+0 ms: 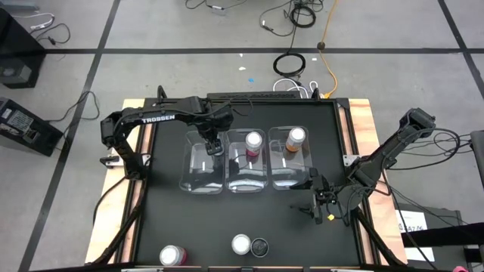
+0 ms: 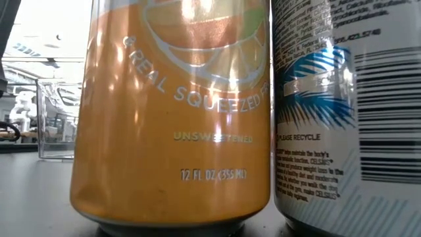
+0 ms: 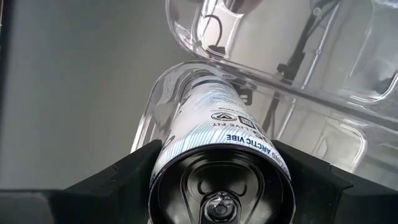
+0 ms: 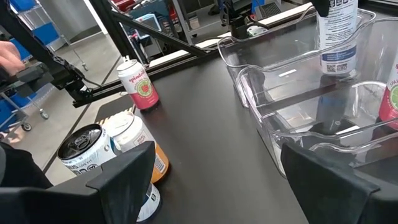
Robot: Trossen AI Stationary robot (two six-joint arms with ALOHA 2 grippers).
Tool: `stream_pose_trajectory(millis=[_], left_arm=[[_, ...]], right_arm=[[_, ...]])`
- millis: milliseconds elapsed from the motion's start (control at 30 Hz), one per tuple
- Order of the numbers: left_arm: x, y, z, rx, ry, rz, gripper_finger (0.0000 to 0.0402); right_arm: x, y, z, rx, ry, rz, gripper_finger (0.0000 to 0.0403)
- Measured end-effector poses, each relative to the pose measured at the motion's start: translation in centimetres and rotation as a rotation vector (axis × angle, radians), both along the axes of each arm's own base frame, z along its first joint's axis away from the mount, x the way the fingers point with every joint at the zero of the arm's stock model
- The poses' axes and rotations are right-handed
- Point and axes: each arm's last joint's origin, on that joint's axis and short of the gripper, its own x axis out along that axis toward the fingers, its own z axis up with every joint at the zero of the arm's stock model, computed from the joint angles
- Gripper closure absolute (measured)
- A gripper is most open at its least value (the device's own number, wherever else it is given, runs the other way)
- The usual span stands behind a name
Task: Sort soda cans
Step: Put the left blue soda can into the left transparent bin, then put the pink soda can into the center transparent bin
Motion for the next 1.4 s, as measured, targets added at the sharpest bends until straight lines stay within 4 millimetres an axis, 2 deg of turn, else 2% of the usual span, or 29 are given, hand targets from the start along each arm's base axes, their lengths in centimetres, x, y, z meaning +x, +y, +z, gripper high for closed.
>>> stream_pose_trajectory(millis=[400,700,900,1100,1267,1400], left_arm=[[-0.1,0.0,0.0,-0.005,0.013,0.001,0.0114],[-0.8,-0.3,-0.1,-0.025,0.076,0.001,0.0051],[-0.9,-0.3,0.1,-0.03,0.087,0.009,0.0042],[-0.5,-0.2,1.9,-0.017,0.038,0.027,0.0042],[-0.6,-0.1,4.6,0.013,0.003,0.028,0.0042],[-1.7,-0.3,7.2,0.083,0.019,0.039,0.0042]], right_arm=[[0.0,0.0,0.0,-0.006,0.001,0.006,0.0062],[0.0,0.0,0.0,-0.007,0.002,0.011,0.0062],[0.0,0.0,0.0,-0.008,0.002,0.011,0.0062],[0.0,0.0,0.0,-0.015,0.002,0.012,0.0062],[0.0,0.0,0.0,-0.015,0.002,0.012,0.0062],[0.0,0.0,0.0,-0.014,0.002,0.015,0.0062]])
